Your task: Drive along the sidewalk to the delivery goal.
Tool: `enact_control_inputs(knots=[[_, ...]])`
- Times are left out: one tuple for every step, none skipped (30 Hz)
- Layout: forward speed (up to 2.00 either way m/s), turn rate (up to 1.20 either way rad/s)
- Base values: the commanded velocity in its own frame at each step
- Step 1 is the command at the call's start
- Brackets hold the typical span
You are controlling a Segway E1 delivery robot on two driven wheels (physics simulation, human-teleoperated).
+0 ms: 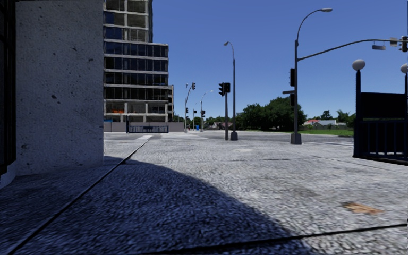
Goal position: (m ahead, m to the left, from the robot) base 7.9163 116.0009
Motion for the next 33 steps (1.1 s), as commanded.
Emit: enact_control_inputs(knots=[[2.00,0.00],[2.00,0.00],[2.00,0.00],[2.00,0.00],[2.00,0.02],[2.00,0.08],[2.00,0.08],[2.00,0.11],[2.00,0.11],[2.00,0.12],[2.00,0.12],[2.00,0.12],[2.00,0.12],[2.00,0.12],[2.00,0.12],[2.00,0.12],[2.00,0.12],[2.00,0.13],[2.00,0.16],[2.00,0.25],[2.00,0.25],[2.00,0.30],[2.00,0.32],[2.00,0.32],[2.00,0.32],[2.00,0.33],[2.00,0.33],[2.00,0.33],[2.00,0.33],[2.00,0.33],[2.00,0.33],[2.00,0.32],[2.00,0.32]])
